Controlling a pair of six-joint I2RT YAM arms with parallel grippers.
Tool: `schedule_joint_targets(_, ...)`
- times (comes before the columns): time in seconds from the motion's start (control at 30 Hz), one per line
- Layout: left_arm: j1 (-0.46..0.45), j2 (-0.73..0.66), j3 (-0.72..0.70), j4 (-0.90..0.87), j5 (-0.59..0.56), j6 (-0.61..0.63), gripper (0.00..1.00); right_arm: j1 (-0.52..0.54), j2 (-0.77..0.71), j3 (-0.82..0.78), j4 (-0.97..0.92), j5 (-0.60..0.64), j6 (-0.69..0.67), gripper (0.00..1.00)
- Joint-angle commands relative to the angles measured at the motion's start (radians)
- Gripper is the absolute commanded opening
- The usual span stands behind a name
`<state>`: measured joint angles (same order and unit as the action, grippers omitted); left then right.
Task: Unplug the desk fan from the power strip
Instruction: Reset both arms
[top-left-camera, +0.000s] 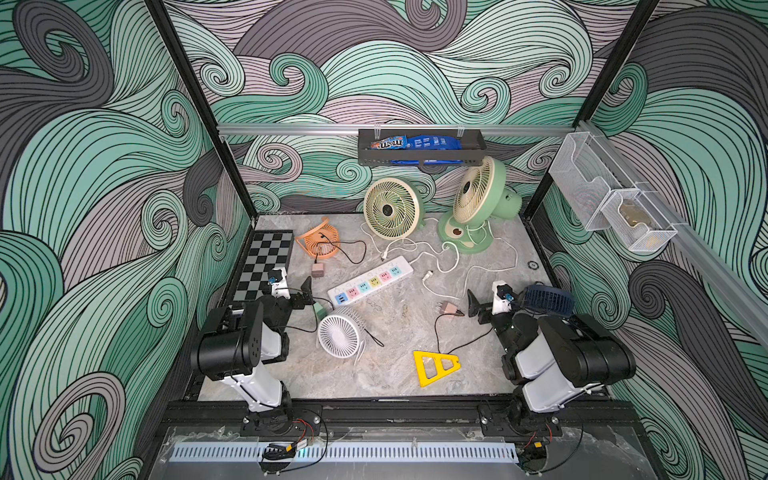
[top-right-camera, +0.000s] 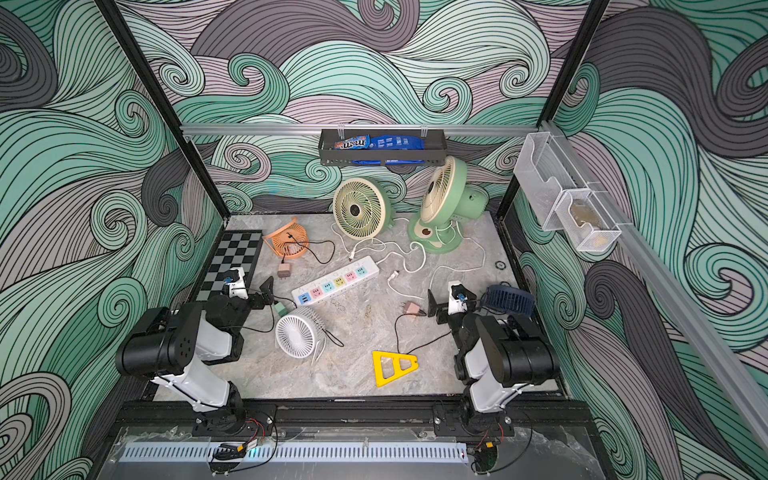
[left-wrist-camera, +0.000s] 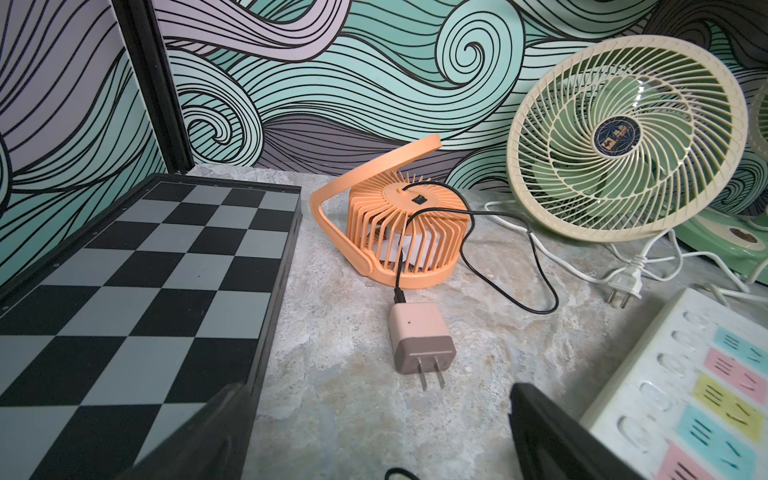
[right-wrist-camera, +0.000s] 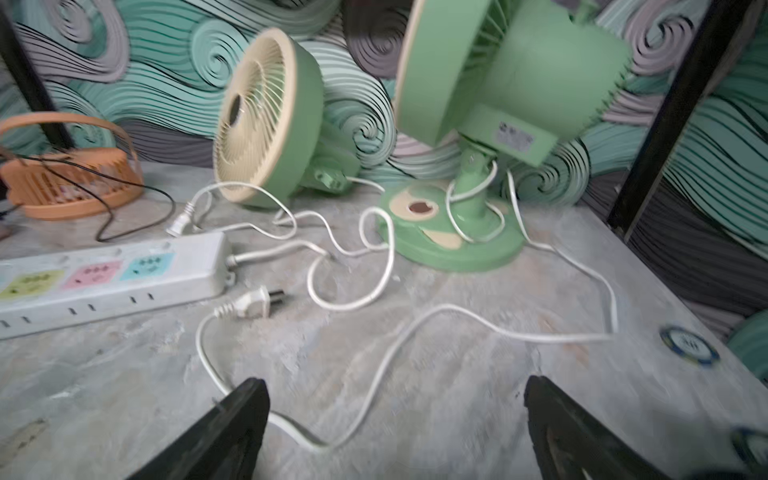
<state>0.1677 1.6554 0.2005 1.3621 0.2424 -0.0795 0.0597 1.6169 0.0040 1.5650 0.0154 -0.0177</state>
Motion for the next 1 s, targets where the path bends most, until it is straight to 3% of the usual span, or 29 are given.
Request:
schedule_joint_targets(0.0, -0.007, 0.009, 0.002, 0.027, -0.008, -0.006, 0.99, -0.007, -0.015, 0.027, 0.201, 0.07, 0.05, 0.99)
schedule_joint_targets(0.07, -0.008, 0.008, 0.002, 0.027, -0.007, -0.006, 0.99, 0.002, -0.015, 0.046, 0.174, 0.049, 0.022, 0.99)
schedule_joint_targets(0.33, -0.008, 0.009, 0.002, 0.026, -0.007, -0.006, 0.99, 0.05, -0.029, 0.167, -0.076, 0.165, -0.003, 0.99)
schedule_joint_targets(0.97, -0.007, 0.009, 0.002, 0.028, -0.007, -0.006, 0.99, 0.067, -0.024, 0.192, -0.113, 0.252, 0.01, 0.99)
